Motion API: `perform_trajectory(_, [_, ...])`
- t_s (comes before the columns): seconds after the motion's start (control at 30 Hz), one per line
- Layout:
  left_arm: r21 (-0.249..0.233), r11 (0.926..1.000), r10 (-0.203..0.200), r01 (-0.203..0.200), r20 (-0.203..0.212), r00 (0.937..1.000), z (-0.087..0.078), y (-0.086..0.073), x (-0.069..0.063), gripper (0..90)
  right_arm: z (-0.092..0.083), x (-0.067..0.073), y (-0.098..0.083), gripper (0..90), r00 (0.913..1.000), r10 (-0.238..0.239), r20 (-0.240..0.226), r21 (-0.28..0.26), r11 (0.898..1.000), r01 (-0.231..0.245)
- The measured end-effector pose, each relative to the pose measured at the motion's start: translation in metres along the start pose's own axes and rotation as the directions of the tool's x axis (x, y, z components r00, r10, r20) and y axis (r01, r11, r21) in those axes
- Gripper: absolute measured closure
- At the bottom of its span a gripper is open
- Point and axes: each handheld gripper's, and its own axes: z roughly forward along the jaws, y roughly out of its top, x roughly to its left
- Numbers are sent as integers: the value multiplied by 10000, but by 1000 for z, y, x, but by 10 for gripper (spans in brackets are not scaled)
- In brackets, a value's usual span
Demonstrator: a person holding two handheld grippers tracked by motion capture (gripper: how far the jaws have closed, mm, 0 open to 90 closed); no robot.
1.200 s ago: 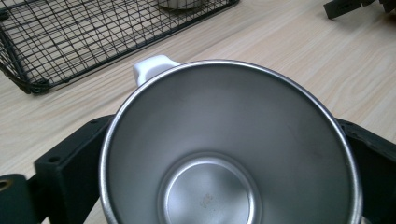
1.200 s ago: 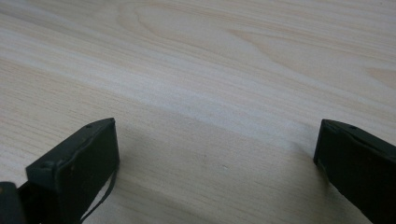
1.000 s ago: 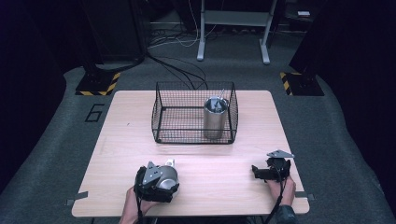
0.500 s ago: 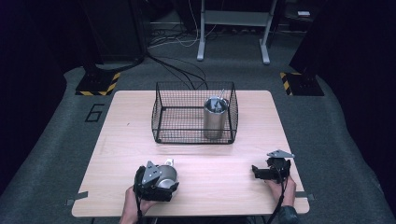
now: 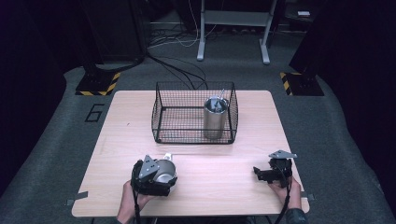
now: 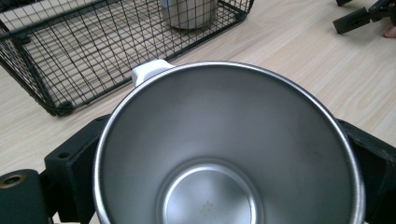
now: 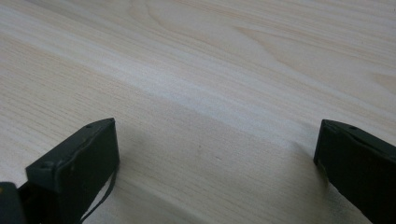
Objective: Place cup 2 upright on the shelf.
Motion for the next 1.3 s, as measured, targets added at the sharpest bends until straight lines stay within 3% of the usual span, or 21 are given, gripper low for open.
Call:
perform_trajectory(0.33, [-188,9998,18,-18,-19,10000,-3,15,8,61,0,0,0,0,10000,2,0,2,10000,-2])
perform_trajectory(0.5, [-137,9996,242,-242,-17,9997,-5,29,16,61,0,0,0,0,10000,1,1,1,10000,-1])
perform_trajectory(0.83, [-492,9986,167,-171,-102,9998,-4,51,29,61,0,0,0,0,10000,-10,30,-31,10000,11])
perform_trajectory(1.3, [-458,9987,218,-209,175,9996,4,72,39,61,0,0,-1,0,10000,-25,12,-72,10000,25])
